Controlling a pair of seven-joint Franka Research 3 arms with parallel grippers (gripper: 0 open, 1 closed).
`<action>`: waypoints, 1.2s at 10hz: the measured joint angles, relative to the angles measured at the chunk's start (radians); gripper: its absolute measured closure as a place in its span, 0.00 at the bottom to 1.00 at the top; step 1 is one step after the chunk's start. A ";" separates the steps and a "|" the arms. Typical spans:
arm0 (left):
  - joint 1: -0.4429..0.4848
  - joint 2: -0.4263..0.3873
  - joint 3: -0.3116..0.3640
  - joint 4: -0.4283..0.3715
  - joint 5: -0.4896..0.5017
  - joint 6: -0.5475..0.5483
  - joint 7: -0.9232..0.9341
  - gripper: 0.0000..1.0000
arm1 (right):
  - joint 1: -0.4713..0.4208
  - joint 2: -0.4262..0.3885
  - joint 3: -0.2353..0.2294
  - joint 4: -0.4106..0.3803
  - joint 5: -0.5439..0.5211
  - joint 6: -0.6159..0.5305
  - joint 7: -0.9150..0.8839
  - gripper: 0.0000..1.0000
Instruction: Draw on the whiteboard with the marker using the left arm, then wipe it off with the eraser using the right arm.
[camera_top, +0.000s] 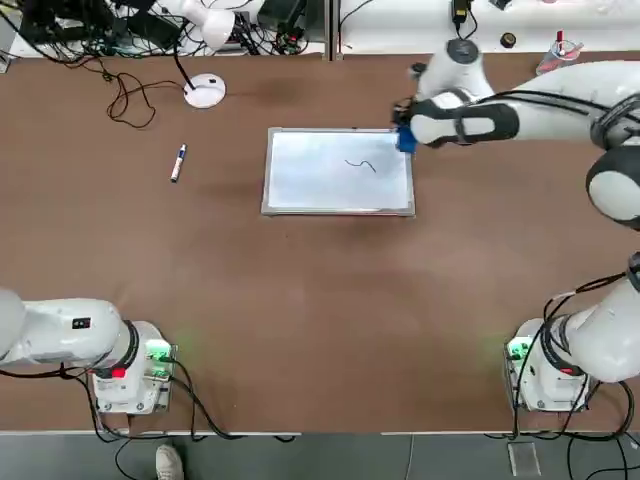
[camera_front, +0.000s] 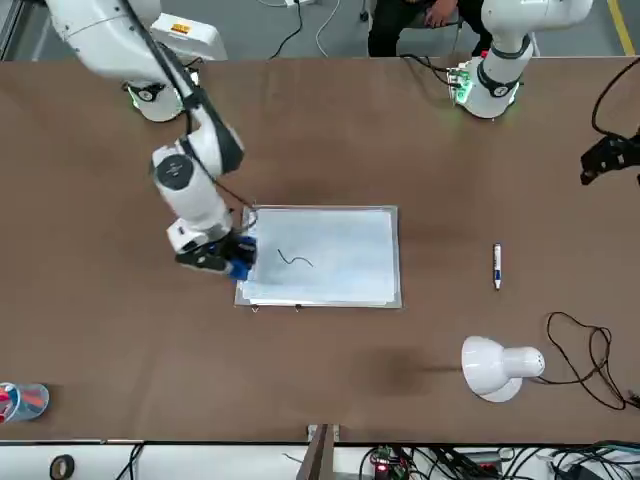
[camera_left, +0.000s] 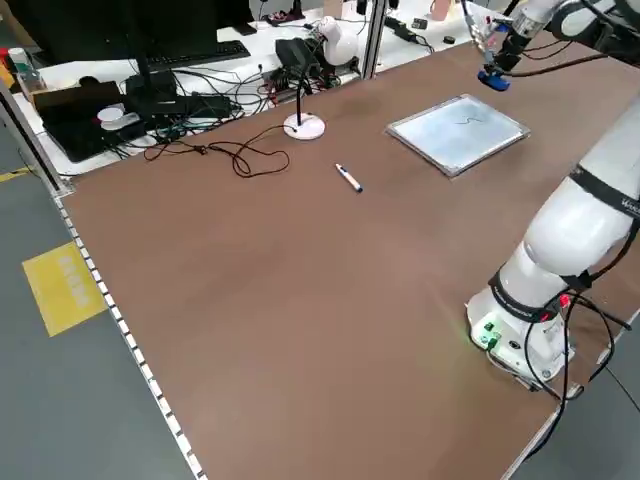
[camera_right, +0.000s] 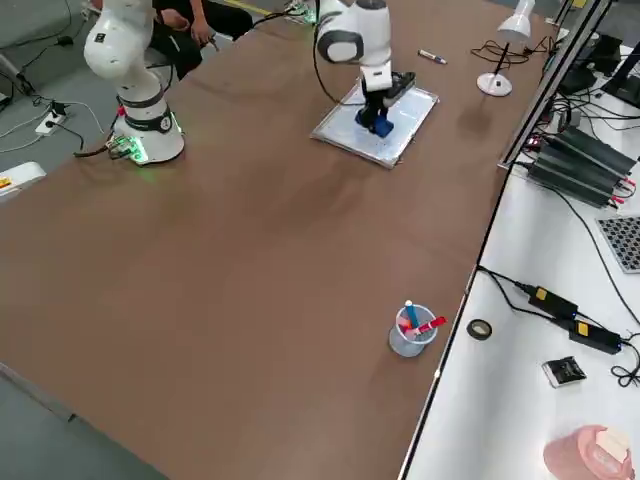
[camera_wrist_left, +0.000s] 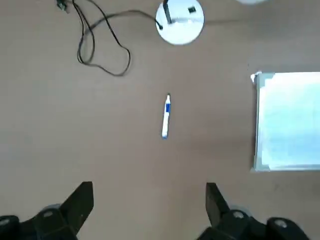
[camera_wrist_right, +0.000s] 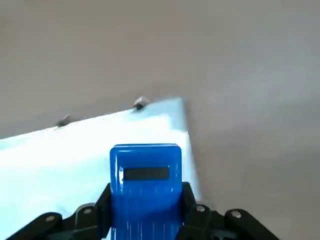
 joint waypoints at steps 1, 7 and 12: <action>-0.007 -0.021 0.000 -0.023 0.000 0.000 -0.011 0.00 | 0.025 0.001 -0.002 0.000 0.000 0.000 0.022 0.44; -0.025 -0.030 0.000 -0.056 -0.001 0.007 -0.026 0.01 | 0.077 0.050 -0.013 -0.027 -0.023 0.082 0.054 0.44; -0.025 -0.020 0.000 -0.057 -0.001 0.022 -0.026 0.01 | 0.110 0.123 -0.030 -0.035 -0.036 0.129 0.056 0.44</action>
